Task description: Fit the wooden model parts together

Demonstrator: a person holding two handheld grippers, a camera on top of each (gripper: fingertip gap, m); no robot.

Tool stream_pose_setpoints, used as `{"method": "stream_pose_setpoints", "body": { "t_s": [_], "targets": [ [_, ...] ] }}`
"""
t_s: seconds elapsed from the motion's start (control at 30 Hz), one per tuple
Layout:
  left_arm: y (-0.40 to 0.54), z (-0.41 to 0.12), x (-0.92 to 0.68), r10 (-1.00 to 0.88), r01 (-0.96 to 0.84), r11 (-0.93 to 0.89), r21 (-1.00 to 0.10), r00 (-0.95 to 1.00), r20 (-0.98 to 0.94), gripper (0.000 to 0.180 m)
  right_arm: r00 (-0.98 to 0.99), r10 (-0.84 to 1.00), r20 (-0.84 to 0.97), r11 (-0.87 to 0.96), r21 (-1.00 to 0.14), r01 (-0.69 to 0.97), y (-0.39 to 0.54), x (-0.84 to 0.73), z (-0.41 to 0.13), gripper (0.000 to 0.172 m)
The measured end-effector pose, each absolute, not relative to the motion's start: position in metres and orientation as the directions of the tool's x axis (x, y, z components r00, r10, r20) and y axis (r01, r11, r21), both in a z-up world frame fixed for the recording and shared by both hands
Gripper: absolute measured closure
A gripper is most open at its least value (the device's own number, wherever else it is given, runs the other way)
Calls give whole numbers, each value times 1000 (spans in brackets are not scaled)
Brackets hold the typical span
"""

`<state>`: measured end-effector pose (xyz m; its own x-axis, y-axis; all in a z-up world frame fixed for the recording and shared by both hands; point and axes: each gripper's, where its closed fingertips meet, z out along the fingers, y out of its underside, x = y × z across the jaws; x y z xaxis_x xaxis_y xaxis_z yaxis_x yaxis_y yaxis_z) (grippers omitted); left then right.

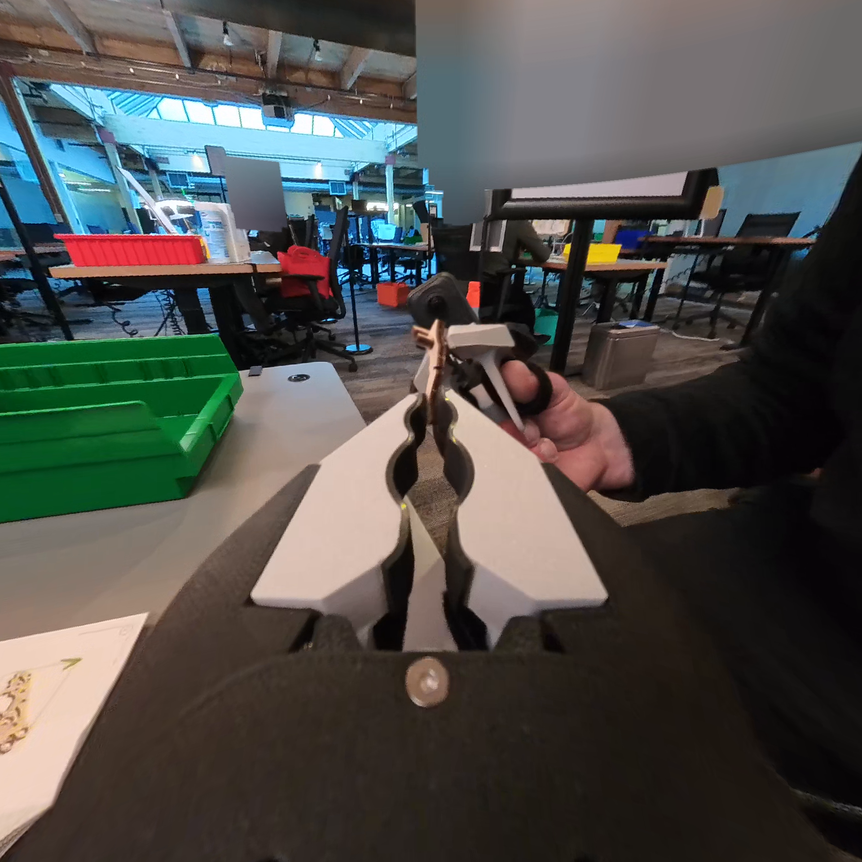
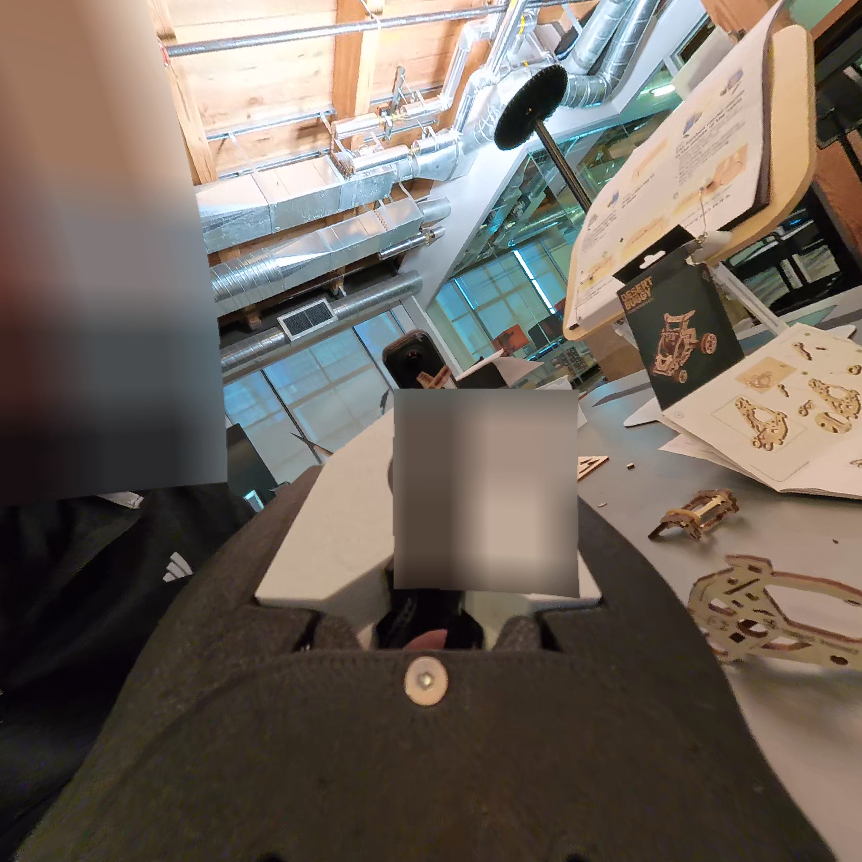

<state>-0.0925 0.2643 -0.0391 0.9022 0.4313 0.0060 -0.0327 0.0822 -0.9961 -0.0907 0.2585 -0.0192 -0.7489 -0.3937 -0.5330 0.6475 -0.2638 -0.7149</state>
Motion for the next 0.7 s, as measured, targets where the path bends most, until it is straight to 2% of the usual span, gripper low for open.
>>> {"method": "stream_pose_setpoints", "body": {
  "t_s": [0.3, 0.5, 0.53, 0.7],
  "targets": [
    [260, -45, -102, 536, -150, -94, -984, 826, -177, 179, -755, -308, -579, -217, -730, 649, 249, -98, -22, 172],
    [261, -57, -108, 572, -200, -253, -947, 758, -313, 178, -732, -264, -628, -187, -711, 678, 251, -102, -27, 161],
    [260, -56, -108, 575, -197, -245, -949, 759, -306, 178, -730, -259, -633, -185, -709, 680, 252, -103, -27, 170],
    [263, -60, -110, 572, -213, -295, -931, 741, -351, 178, -723, -249, -644, -186, -701, 689, 252, -102, -30, 171]
  ]
}}
